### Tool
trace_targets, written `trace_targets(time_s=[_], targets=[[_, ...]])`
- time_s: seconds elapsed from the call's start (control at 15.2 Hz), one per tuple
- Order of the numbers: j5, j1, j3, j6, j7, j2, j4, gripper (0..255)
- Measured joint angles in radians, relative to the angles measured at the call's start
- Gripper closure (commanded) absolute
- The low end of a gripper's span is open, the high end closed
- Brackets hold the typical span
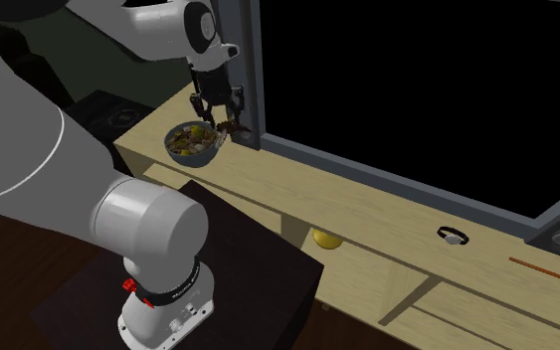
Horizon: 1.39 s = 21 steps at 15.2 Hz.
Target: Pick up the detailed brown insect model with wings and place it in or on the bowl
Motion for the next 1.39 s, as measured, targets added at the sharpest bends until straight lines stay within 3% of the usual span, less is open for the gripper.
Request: trace_targets(time_s=[0.86, 1.39], targets=[[0.003, 0.133, 0.192, -0.083, 0.327, 0.236, 0.275, 255], [-0.041, 0.144, 0.201, 0.005, 0.386, 0.321, 0.260, 255]])
